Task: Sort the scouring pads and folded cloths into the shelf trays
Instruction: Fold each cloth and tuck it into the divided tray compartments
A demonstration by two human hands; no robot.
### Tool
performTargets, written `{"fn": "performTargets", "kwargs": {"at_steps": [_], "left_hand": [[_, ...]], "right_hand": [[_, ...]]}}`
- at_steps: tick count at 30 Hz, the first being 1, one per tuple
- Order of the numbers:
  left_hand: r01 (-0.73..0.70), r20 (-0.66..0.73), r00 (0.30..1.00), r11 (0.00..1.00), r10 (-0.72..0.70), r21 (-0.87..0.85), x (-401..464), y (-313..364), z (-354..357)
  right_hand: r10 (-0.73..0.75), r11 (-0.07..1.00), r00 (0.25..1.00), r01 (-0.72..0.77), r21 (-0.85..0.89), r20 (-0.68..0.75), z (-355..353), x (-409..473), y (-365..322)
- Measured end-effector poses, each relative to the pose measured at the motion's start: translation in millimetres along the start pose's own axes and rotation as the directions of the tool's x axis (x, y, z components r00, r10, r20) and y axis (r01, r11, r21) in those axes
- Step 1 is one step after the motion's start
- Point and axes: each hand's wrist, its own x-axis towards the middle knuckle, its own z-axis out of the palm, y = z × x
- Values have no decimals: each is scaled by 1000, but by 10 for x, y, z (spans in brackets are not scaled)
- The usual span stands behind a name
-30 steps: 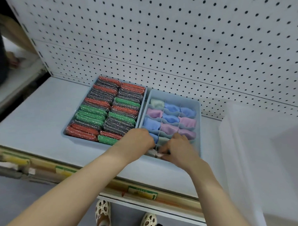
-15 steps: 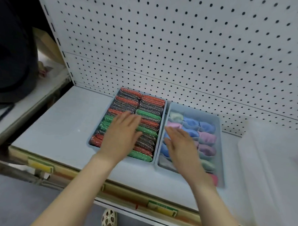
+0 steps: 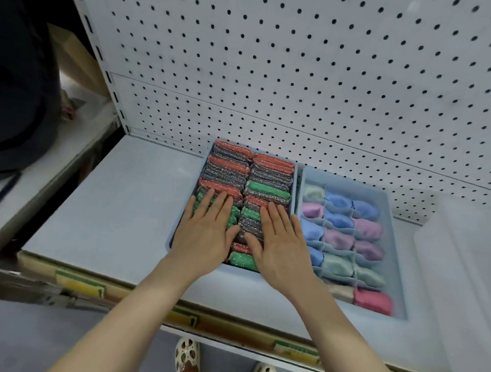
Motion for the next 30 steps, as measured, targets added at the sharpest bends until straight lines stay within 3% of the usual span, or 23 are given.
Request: {"fn": "performTargets", "kwargs": {"at_steps": [2,5,6,10,18,21,23,25,27,30], "left_hand": [[-14,-74,997,1000,13,-14,11,-4,-86],[-38,-268,963,998,24,-47,244,-37,-238],[-49,-279,960,997,30,-61,362,-38,-280],[-28,-44,999,1000,28,0,774,-2,-232],[-82,36,996,997,82,15,899,-103,-85],[-56,83,995,998,56,5,856,-69,-198],[-52,63,997,999,51,11,770,5,-265],[-147,-27,989,989,147,-4,640,185,-320],[-316,-118,944,948,309,-41,495,461,-310],[-389,-144,914,920,380,-40,386,837,-209]], "right_hand": [[17,1000,999,-16,14,-38,-110,43,21],[113,992,968,-96,88,-223,-273,342,71],[137,988,971,-120,96,-196,-296,467,93],[179,982,983,-181,57,40,-148,806,172],[183,983,983,-184,19,26,-28,917,206],[132,981,990,-137,136,45,-153,860,249],[166,956,985,-150,254,-41,-264,697,417],[312,929,930,-256,266,-193,-342,416,722],[513,857,811,-470,210,-281,-378,48,1105],[734,678,659,-724,126,-164,-399,-396,1534]]}}
